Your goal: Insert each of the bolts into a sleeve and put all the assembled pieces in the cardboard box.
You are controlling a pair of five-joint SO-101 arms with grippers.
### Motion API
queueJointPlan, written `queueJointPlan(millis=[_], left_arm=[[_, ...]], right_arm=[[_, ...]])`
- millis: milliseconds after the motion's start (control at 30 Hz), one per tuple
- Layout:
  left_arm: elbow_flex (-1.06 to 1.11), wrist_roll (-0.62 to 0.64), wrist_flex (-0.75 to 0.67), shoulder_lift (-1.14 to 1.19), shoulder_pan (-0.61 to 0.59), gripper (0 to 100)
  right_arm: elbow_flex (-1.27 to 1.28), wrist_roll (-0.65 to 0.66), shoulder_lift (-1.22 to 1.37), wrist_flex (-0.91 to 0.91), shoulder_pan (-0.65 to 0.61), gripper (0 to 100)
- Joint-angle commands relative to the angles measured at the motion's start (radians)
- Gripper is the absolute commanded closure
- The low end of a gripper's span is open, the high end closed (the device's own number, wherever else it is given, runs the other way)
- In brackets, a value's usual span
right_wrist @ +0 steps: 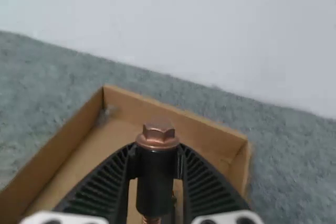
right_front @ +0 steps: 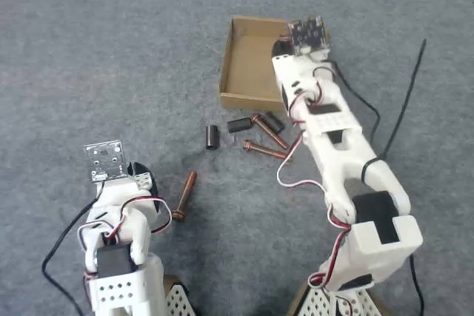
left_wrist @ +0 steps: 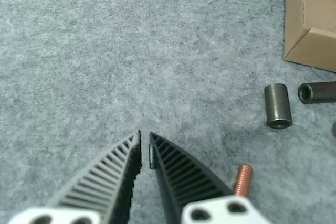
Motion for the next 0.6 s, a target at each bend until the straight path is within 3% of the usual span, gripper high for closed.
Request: queueJointPlan(millis=[0,567], left_arm=[[-0.012,-0.014,0.002,0.003,-0.006,97],[-0.012,-0.014,-0.002,0.003,-0.008,97]], right_arm=[[-0.157,0.009,-0.022,0.147,0.033,99.1],[-0.756,0.003,0.423,0.610,0.117,99.0]])
